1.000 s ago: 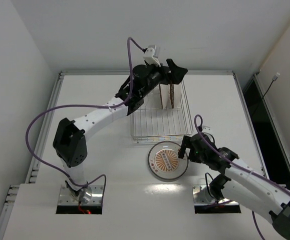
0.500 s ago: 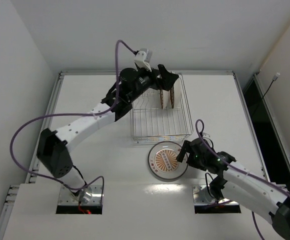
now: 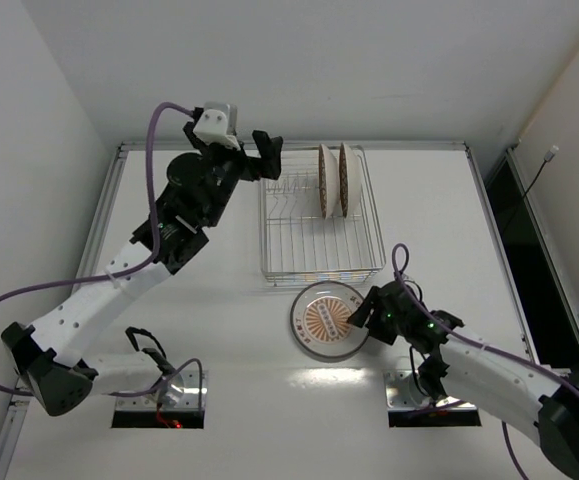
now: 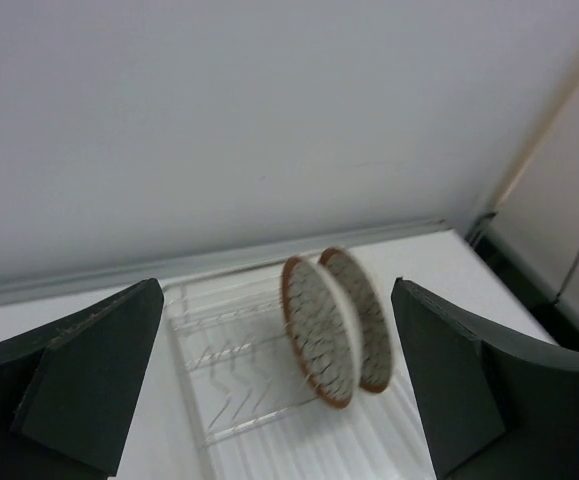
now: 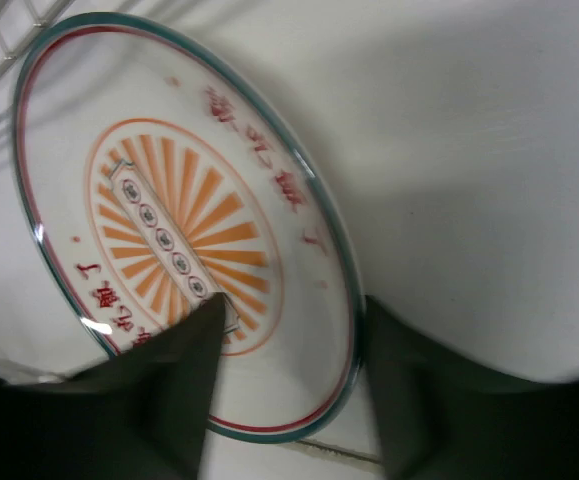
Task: Load the plates into the dish rack
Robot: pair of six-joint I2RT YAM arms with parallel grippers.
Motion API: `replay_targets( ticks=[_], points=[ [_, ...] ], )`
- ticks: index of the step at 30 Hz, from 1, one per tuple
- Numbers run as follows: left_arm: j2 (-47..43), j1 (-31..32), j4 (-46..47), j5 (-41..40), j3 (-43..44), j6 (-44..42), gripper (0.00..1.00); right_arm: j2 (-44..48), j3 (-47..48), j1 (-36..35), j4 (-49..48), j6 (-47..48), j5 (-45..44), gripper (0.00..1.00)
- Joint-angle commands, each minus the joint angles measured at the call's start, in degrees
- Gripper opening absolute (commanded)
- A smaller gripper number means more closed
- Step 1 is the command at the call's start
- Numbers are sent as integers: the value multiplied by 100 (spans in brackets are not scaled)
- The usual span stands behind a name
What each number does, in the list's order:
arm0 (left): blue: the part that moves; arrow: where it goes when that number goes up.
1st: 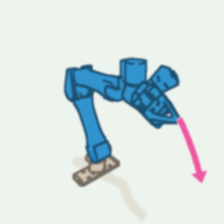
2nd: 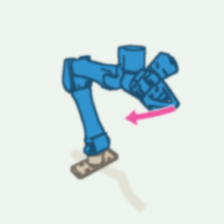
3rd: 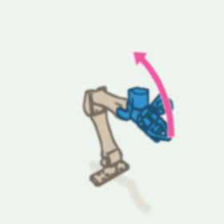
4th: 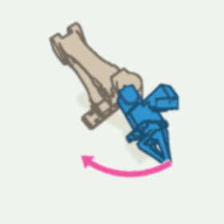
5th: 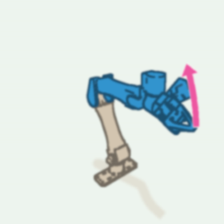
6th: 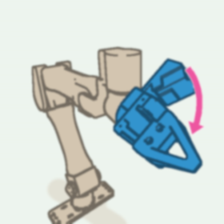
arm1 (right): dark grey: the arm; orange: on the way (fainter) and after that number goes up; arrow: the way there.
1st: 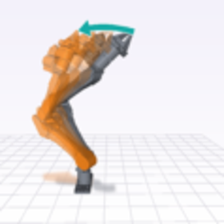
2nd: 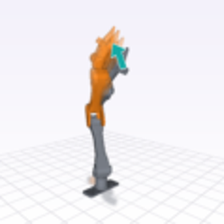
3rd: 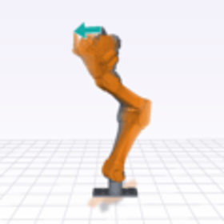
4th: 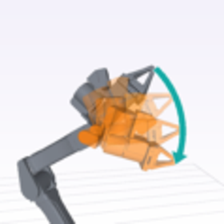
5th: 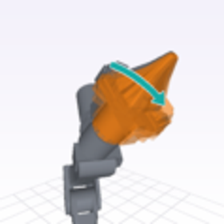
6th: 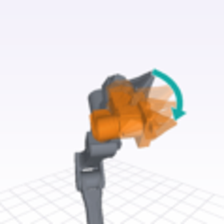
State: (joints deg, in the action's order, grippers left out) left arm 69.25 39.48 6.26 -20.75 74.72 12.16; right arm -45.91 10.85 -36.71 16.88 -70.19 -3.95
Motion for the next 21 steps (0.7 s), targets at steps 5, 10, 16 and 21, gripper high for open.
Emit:
replay_targets(
  ticks=[5,10,16,21],
  points=[
    [-482,-617,-920,-1174,-675,-363,99,-252,-83,76,-476,-196,175,7],
    [-1291,-670,-450,-1625,-1776,-153,99,-86,-83,76,-362,-144,175,0],
    [-1590,-670,-257,-2196,-2136,-153,99,845,258,7,640,259,-71,0],
    [-1433,-670,-257,-2337,-2085,-153,99,1820,707,-47,1421,840,-369,0]
  ],
)
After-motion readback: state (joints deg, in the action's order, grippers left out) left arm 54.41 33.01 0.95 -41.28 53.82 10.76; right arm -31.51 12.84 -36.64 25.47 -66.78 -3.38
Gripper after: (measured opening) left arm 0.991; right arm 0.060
